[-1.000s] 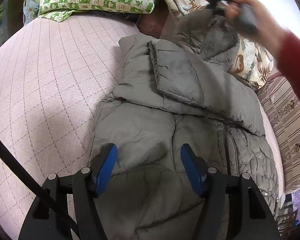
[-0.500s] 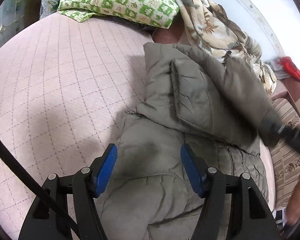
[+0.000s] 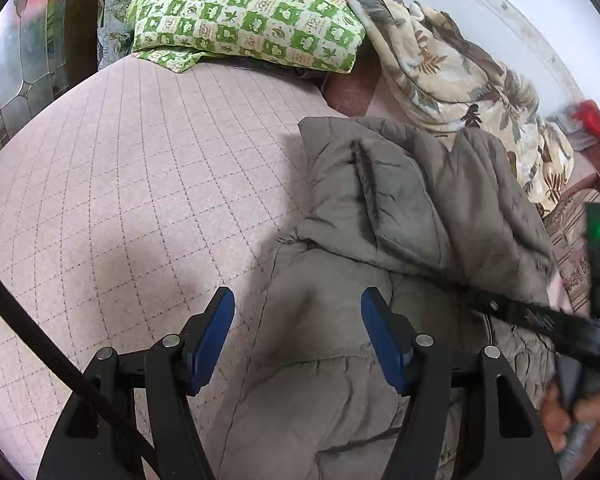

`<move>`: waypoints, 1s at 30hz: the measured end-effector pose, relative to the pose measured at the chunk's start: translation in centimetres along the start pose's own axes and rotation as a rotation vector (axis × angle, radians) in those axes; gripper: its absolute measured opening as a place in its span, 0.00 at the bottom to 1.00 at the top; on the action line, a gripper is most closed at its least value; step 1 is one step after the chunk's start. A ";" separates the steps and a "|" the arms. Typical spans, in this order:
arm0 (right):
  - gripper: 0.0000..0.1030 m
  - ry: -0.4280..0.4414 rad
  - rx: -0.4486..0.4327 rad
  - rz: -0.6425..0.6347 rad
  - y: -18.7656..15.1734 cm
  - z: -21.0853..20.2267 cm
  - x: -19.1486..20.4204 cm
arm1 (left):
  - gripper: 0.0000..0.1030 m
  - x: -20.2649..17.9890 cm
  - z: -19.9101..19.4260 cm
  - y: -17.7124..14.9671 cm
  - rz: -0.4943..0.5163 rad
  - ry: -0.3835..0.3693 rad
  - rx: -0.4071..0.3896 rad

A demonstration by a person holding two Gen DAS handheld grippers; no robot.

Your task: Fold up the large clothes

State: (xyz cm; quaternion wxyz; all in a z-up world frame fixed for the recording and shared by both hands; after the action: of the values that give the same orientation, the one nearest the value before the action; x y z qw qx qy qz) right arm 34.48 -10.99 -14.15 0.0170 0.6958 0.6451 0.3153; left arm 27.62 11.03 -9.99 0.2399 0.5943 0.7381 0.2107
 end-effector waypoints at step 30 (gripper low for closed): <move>0.44 -0.340 -0.045 -0.098 5.8 -2.8 -4.5 | 0.63 -1.8 -0.6 -0.5 0.068 -0.001 -0.024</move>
State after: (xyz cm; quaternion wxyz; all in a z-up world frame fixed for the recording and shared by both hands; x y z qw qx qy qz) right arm 38.46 -17.15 -11.27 0.1565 0.7063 0.6588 0.2064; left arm 27.12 9.18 -9.62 0.2403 0.6163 0.7147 0.2273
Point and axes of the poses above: each gripper's, at about its wrist camera, not at the fingertips, and z roughly the way its jaws point, x to its left, y to its top, the point moved 4 cm from there along z, roughly the way its jaws point, and after that the axes turned 12 degrees about y, right-handed, at the moved point
